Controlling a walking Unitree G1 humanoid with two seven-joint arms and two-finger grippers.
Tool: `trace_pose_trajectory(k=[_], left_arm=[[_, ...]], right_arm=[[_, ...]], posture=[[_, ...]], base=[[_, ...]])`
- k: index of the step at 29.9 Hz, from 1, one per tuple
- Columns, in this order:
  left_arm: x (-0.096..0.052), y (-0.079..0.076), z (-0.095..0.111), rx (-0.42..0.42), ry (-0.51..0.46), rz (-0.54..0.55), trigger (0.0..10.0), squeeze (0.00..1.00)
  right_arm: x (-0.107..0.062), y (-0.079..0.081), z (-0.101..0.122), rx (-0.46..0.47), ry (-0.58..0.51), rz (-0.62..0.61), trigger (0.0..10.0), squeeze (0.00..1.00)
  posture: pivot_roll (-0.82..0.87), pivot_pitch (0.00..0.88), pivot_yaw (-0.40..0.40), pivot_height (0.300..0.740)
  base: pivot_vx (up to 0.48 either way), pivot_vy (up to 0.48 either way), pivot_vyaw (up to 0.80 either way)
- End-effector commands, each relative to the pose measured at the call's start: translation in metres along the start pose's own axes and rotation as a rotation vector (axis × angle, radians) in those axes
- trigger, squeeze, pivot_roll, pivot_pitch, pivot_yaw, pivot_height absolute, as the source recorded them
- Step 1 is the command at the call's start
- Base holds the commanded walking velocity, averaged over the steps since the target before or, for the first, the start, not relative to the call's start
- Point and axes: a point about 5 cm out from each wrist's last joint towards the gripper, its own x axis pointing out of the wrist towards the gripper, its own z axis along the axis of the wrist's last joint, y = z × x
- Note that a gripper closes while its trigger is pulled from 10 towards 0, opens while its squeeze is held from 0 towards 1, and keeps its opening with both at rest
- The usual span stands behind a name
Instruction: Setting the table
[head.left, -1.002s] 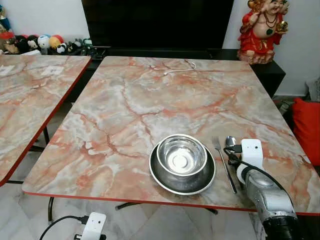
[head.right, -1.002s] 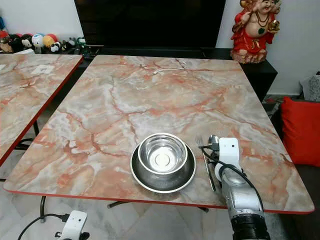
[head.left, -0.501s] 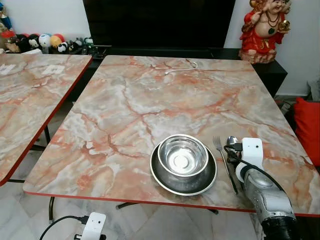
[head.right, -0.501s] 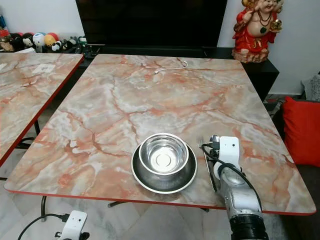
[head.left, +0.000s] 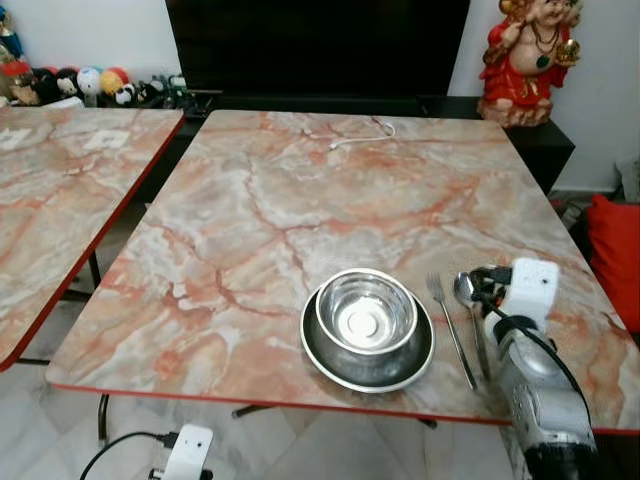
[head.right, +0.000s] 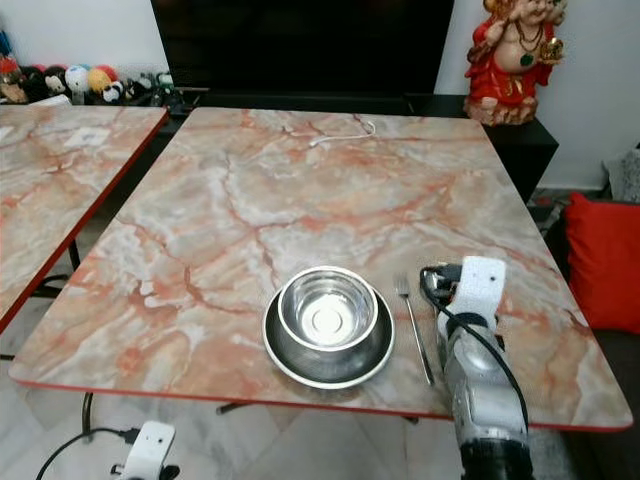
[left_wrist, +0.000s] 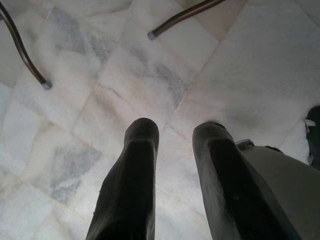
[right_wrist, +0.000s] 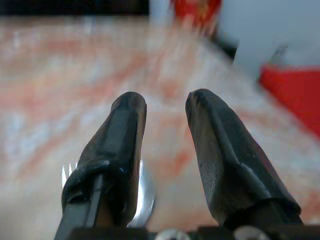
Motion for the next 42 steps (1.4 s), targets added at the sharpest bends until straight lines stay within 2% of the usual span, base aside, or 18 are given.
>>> trace_pose_trajectory(k=[1,9,14,24,42], left_arm=[[-0.001,-0.001,-0.004,0.027,0.011,-0.011,10.0,0.00],[-0.002,-0.001,-0.010,0.025,0.029,-0.013,10.0,0.00],[-0.003,0.000,-0.014,0.012,0.041,-0.008,10.0,0.00],[-0.003,0.000,-0.012,0.017,0.033,-0.009,10.0,0.00],[-0.003,0.000,-0.012,0.017,0.033,-0.009,10.0,0.00]], right_arm=[[-0.004,-0.004,0.011,0.028,-0.083,-0.038,10.0,0.00],[-0.015,-0.011,0.012,0.045,-0.161,-0.094,10.0,0.00],[-0.016,-0.013,0.014,0.051,-0.194,-0.103,10.0,0.00],[-0.017,-0.001,0.013,0.046,-0.205,-0.081,10.0,0.00],[-0.017,-0.001,0.013,0.046,-0.205,-0.081,10.0,0.00]], posture=[[0.00,0.000,-0.008,0.740],[0.01,0.000,-0.003,0.740],[0.00,0.000,-0.005,0.740],[0.01,0.000,0.001,0.740],[0.01,0.000,0.001,0.740]], base=[[0.000,0.000,0.00],[0.000,0.000,0.00],[0.000,0.055,0.00],[0.000,0.467,0.00],[0.000,0.476,0.00]])
